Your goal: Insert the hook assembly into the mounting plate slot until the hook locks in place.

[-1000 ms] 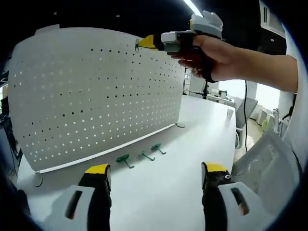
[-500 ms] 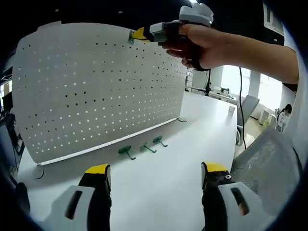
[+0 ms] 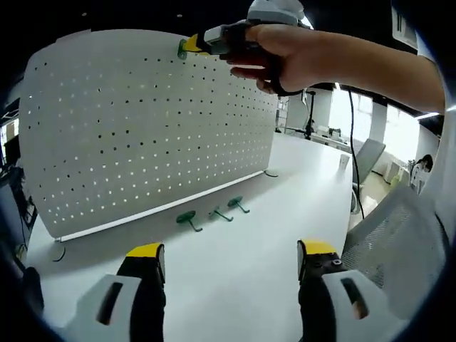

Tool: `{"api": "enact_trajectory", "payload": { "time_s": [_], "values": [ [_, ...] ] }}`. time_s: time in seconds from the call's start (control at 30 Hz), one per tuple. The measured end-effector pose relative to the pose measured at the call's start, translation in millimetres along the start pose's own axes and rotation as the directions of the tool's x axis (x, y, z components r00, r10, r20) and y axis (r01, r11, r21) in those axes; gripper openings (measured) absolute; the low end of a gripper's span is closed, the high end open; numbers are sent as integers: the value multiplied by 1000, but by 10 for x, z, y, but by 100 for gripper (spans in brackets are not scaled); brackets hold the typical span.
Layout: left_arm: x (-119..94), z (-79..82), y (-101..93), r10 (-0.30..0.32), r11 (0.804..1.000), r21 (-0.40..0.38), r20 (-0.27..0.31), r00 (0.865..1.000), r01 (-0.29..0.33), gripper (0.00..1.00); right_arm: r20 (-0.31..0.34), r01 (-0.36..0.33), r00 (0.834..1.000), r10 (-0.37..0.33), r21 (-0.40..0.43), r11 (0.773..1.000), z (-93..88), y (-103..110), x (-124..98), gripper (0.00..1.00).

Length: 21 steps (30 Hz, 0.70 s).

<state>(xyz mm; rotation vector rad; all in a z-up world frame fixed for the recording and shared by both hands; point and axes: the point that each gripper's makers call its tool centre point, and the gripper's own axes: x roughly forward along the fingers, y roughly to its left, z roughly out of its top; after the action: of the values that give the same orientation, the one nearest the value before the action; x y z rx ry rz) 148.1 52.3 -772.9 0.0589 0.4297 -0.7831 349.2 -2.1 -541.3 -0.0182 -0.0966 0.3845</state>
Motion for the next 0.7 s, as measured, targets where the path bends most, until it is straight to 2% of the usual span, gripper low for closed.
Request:
{"api": "enact_trajectory", "payload": {
  "time_s": [0.47,0.7],
  "values": [
    [-8,-27,38,-4,999,-34,4,1000,4,78,4,-3,1000,3,-7,1000,-43,31,107,1],
    [-1,-50,18,-10,1000,-26,-7,1000,10,78,-5,7,1000,-7,2,1000,-80,13,135,1]
  ]
}}
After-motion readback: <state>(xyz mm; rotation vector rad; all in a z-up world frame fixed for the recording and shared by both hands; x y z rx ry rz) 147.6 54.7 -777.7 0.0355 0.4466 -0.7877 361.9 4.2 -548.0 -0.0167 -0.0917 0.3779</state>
